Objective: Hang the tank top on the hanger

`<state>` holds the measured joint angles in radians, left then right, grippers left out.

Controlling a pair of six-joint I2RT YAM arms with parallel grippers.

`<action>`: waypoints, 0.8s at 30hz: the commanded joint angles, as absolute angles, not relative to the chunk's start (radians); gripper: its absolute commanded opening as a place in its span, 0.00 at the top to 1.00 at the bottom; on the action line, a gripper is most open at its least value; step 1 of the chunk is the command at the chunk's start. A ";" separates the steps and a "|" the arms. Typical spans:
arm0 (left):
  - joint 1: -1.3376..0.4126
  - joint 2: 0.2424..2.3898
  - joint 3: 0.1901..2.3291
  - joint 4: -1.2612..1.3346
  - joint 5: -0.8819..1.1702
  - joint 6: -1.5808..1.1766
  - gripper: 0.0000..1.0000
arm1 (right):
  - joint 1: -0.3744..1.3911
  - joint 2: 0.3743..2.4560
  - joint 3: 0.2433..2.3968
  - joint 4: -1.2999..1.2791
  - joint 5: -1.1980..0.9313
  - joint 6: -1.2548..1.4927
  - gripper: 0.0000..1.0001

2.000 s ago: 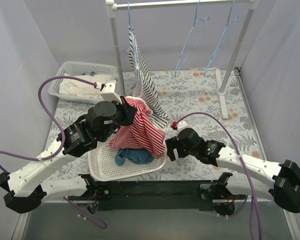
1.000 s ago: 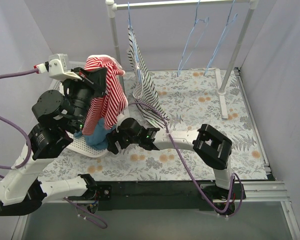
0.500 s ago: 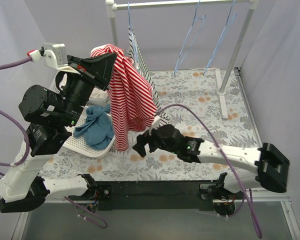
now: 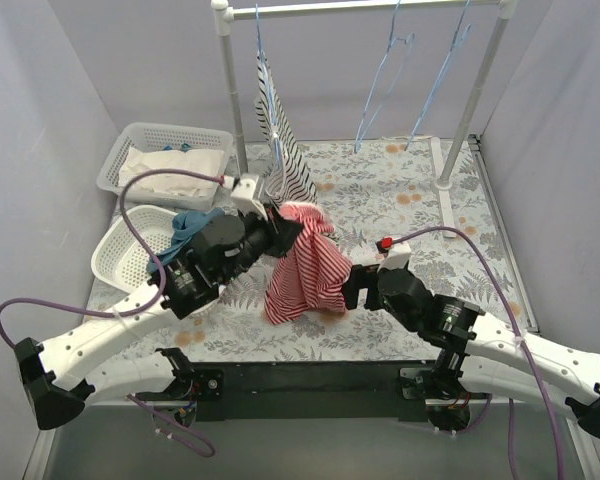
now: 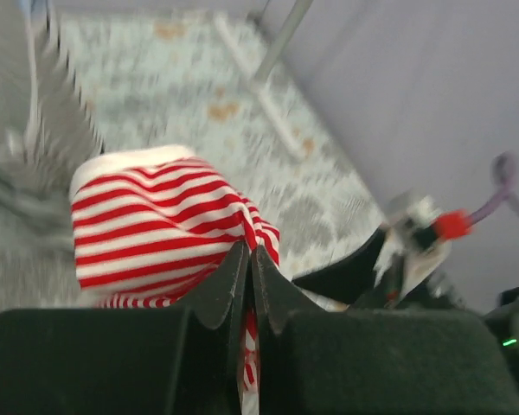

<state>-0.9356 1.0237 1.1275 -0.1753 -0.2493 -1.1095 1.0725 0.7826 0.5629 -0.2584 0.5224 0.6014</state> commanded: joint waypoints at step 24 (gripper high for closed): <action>-0.956 0.839 0.348 -0.449 0.060 -1.712 1.00 | 0.696 1.170 0.543 0.116 -0.023 0.612 0.14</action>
